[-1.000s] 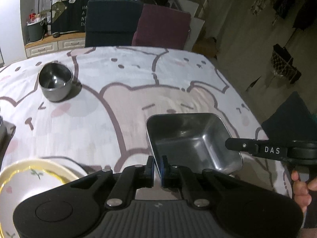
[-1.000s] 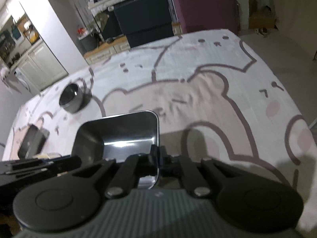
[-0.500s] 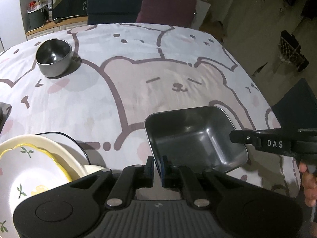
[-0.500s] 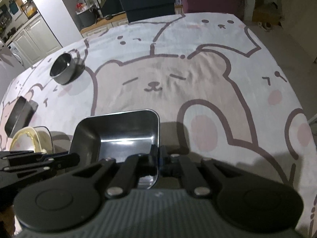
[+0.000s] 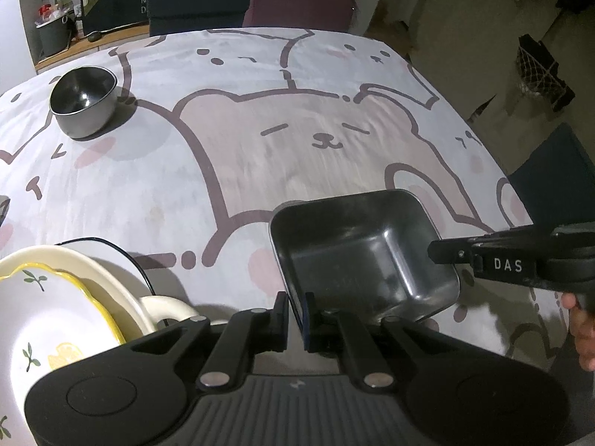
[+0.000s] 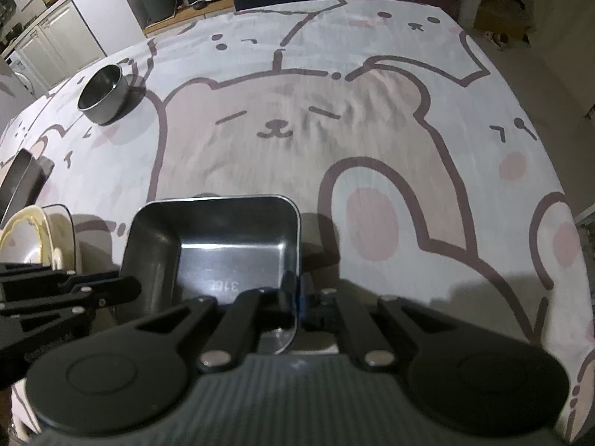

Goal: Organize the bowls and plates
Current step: 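Lift and carry the small steel tray with both tools toward the plate stack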

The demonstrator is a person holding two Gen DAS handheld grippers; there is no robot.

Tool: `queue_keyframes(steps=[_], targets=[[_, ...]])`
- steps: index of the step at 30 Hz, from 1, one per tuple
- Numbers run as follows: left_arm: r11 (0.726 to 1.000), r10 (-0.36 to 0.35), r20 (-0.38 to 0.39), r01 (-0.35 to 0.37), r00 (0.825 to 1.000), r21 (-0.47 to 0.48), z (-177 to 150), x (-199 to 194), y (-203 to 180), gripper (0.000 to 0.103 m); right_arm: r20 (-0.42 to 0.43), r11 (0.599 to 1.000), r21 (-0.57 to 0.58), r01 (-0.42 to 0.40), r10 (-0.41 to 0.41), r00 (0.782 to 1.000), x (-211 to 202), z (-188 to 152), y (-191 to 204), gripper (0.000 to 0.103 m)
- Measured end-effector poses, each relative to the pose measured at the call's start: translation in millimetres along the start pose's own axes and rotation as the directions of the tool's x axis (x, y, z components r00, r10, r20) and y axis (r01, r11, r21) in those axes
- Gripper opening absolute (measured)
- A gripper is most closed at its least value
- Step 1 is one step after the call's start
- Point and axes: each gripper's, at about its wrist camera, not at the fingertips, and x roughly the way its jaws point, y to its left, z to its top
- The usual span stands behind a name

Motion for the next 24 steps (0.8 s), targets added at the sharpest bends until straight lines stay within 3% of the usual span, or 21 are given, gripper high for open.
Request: queue_keyframes(steps=[11, 18, 24], targets=[[1.000, -0.006, -0.017, 0.007, 1.000, 0.011, -0.3, 3.4, -0.2, 0.009, -0.007, 1.000, 0.020, -0.017, 0.017, 1.000, 0.4, -2.2, -4.0, 0.004], [1.000, -0.012, -0.012, 0.012, 1.000, 0.018, -0.4, 0.9, -1.3, 0.030, -0.024, 1.000, 0.015, -0.017, 0.017, 1.000, 2.5, -3.1, -2.4, 0.012], [1.000, -0.011, -0.006, 0.011, 1.000, 0.023, -0.8, -2.3, -3.4, 0.037, -0.009, 1.000, 0.018, -0.024, 0.024, 1.000, -2.5, -4.4, -3.7, 0.026]])
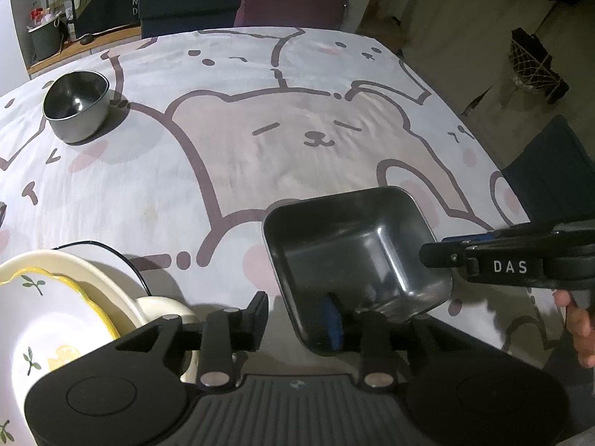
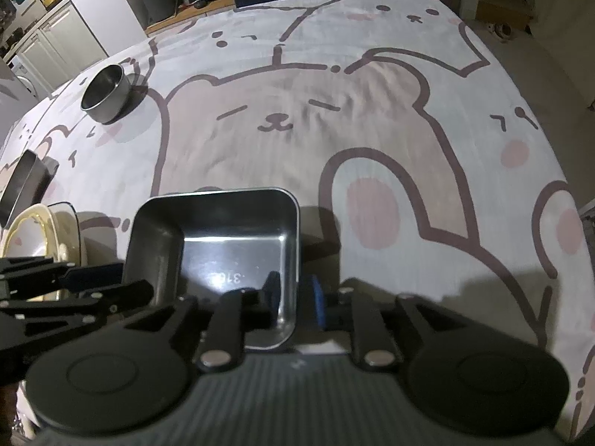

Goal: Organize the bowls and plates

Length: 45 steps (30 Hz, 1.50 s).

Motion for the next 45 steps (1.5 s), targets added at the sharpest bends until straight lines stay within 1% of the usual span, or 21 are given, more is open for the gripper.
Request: queue_keyframes(steps=[5, 7, 8, 10, 11, 12, 13, 14, 16, 17, 18, 19, 20, 22, 24, 27, 29, 33, 37, 41, 45], targets=[[1.000, -0.002, 0.009, 0.002, 1.000, 0.003, 0, -5, -2, 0.045, 0.018, 1.000, 0.003, 0.003, -0.003, 1.000, -8, -1, -3, 0.037], [1.000, -0.001, 0.015, 0.001, 1.000, 0.008, 0, -7, -3, 0.048, 0.030, 1.000, 0.004, 0.009, -0.009, 1.000, -13, -2, -4, 0.046], [1.000, 0.000, 0.019, 0.000, 1.000, 0.011, -1, -10, -4, 0.051, 0.036, 1.000, 0.005, 0.012, -0.012, 0.999, -16, -2, -5, 0.048], [1.000, -0.001, 0.029, 0.000, 1.000, 0.016, -1, -14, -5, 0.058, 0.050, 1.000, 0.007, 0.014, -0.015, 0.999, -22, -4, -7, 0.057], [1.000, -0.001, 0.037, 0.000, 0.999, 0.019, -1, -17, -6, 0.065, 0.060, 1.000, 0.005, 0.013, -0.014, 0.998, -25, -5, -8, 0.060], [1.000, 0.000, 0.046, -0.001, 0.999, 0.023, -1, -20, -6, 0.072, 0.072, 1.000, 0.004, 0.011, -0.011, 0.997, -29, -6, -8, 0.065], [1.000, 0.001, 0.056, -0.003, 0.998, 0.026, 0, -23, -6, 0.076, 0.088, 1.000, 0.002, 0.008, -0.009, 0.996, -34, -7, -9, 0.070], [1.000, 0.002, 0.068, -0.004, 0.998, 0.029, 0, -27, -6, 0.081, 0.103, 1.000, 0.001, 0.009, -0.009, 0.995, -39, -9, -9, 0.072], [1.000, -0.004, 0.088, 0.002, 0.996, 0.031, 0, -36, -4, 0.089, 0.139, 1.000, 0.000, 0.015, -0.015, 0.990, -47, -11, -9, 0.083], [1.000, -0.007, 0.099, 0.004, 0.995, 0.029, 1, -40, -3, 0.095, 0.158, 1.000, 0.001, 0.014, -0.014, 0.987, -51, -12, -9, 0.086], [1.000, -0.003, 0.111, 0.000, 0.994, 0.028, 0, -44, -1, 0.099, 0.174, 1.000, 0.004, 0.014, -0.014, 0.985, -54, -13, -9, 0.091], [0.999, 0.006, 0.125, -0.010, 0.992, 0.031, 0, -50, 1, 0.101, 0.187, 1.000, 0.008, 0.018, -0.019, 0.982, -57, -13, -9, 0.100], [0.999, 0.015, 0.139, -0.020, 0.990, 0.035, 0, -55, 3, 0.102, 0.202, 1.000, 0.010, 0.025, -0.027, 0.979, -60, -13, -9, 0.103], [0.998, 0.036, 0.169, -0.042, 0.985, 0.036, 0, -65, 9, 0.103, 0.235, 0.999, 0.016, 0.034, -0.037, 0.971, -64, -12, -7, 0.103], [0.998, 0.052, 0.194, -0.056, 0.980, 0.012, 0, -76, 21, 0.103, 0.265, 0.999, 0.021, 0.036, -0.040, 0.963, -66, -9, -2, 0.103], [0.996, 0.078, 0.227, -0.069, 0.971, -0.049, -1, -92, 45, 0.103, 0.310, 0.999, 0.017, 0.046, -0.049, 0.950, -69, -3, 11, 0.103], [0.992, 0.102, 0.252, -0.080, 0.962, -0.097, -2, -103, 63, 0.103, 0.348, 0.999, 0.005, 0.038, -0.037, 0.937, -70, 4, 25, 0.103], [0.973, 0.156, 0.284, -0.097, 0.946, -0.211, -8, -124, 105, 0.103, 0.396, 0.999, -0.033, 0.017, -0.003, 0.918, -67, 19, 57, 0.103], [0.934, 0.230, 0.289, -0.128, 0.929, -0.333, -19, -142, 151, 0.103, 0.416, 0.995, -0.100, -0.008, 0.049, 0.908, -55, 34, 98, 0.103], [0.877, 0.304, 0.262, -0.161, 0.916, -0.453, -34, -152, 197, 0.103, 0.417, 0.985, -0.168, -0.047, 0.114, 0.902, -40, 48, 142, 0.103], [0.818, 0.368, 0.213, -0.206, 0.905, -0.538, -48, -155, 237, 0.103, 0.403, 0.963, -0.258, -0.076, 0.179, 0.897, -24, 58, 188, 0.103]])
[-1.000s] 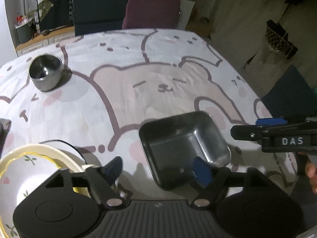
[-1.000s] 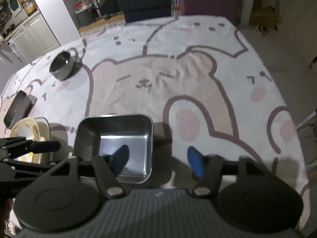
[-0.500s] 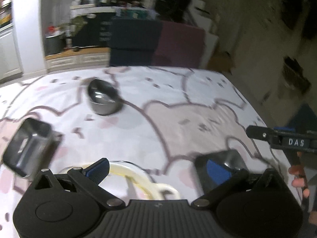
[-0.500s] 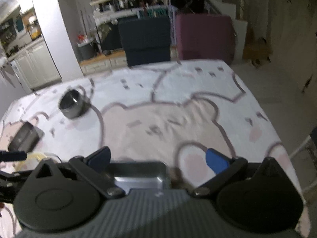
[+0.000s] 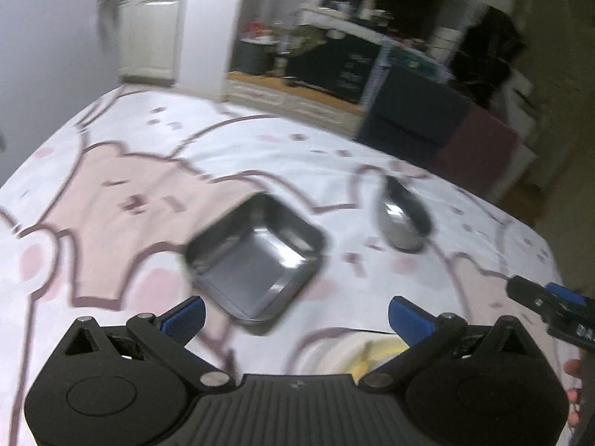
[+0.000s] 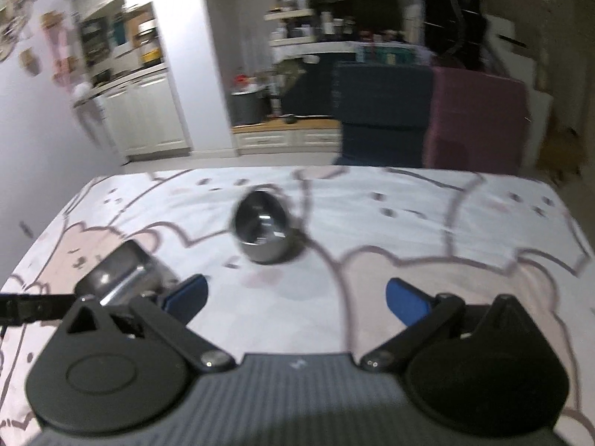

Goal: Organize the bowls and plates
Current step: 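Move both tools to the rims of the larger steel tray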

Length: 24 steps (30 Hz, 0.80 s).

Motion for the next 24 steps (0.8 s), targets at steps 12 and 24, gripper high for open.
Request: queue_keyframes(steps=[12, 24], targets=[[0.983, 0.091, -0.094, -0.105, 0.991, -0.150, 8, 47, 66, 0.103, -0.096, 0.979, -0.156, -0.131, 0.117, 0.988, 74, 10, 95, 0.103], [0.978, 0.194, -0.126, -0.181, 0.973, 0.103, 4, 79, 51, 0.103, -0.200, 0.986, -0.102, -0.131, 0.108, 0.974, 134, 18, 122, 0.103]])
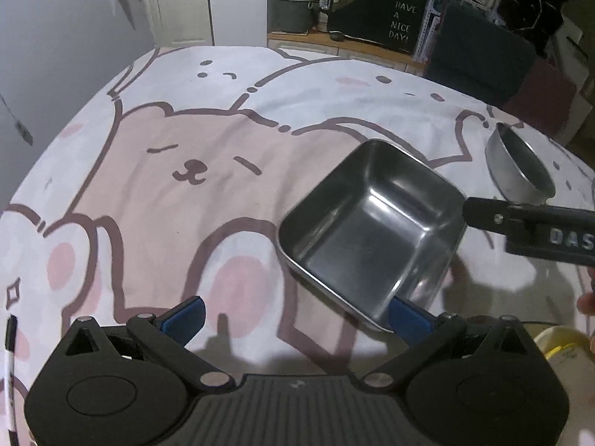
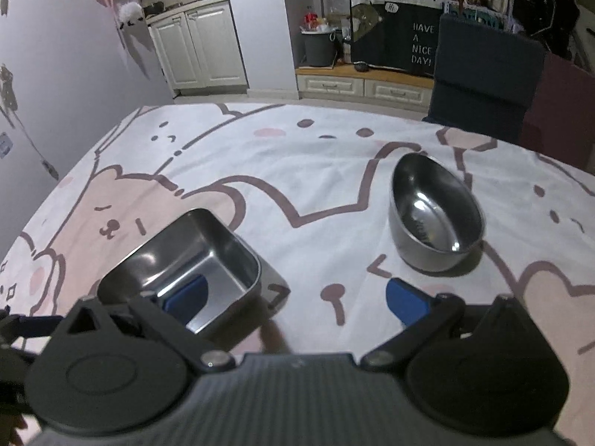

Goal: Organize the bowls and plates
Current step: 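Move both tools to the rims of the larger steel tray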

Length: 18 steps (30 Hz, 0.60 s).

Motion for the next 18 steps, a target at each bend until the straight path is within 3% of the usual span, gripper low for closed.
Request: queue_keyframes(steps=[4, 10, 18], targets=[[1.000, -0.001, -0.002, 0.001, 1.000, -0.001, 0, 1, 9, 0.103, -0.030, 1.000, -0.012, 0.016, -0.016, 0.999, 13, 0, 4, 0.103], [0.998, 0.038, 0.018, -0.039, 0.999, 0.044, 1, -1, 13, 0.103, -0.064, 0.986, -0.057, 0.154, -0.158, 0.985, 22, -3, 2, 0.103], [0.994, 0.080, 0.050, -0.083, 0.996, 0.064, 6, 0, 14, 0.102, -0.202, 0.991, -0.084, 0.108, -0.123, 0.971, 6, -11, -8, 0.103]])
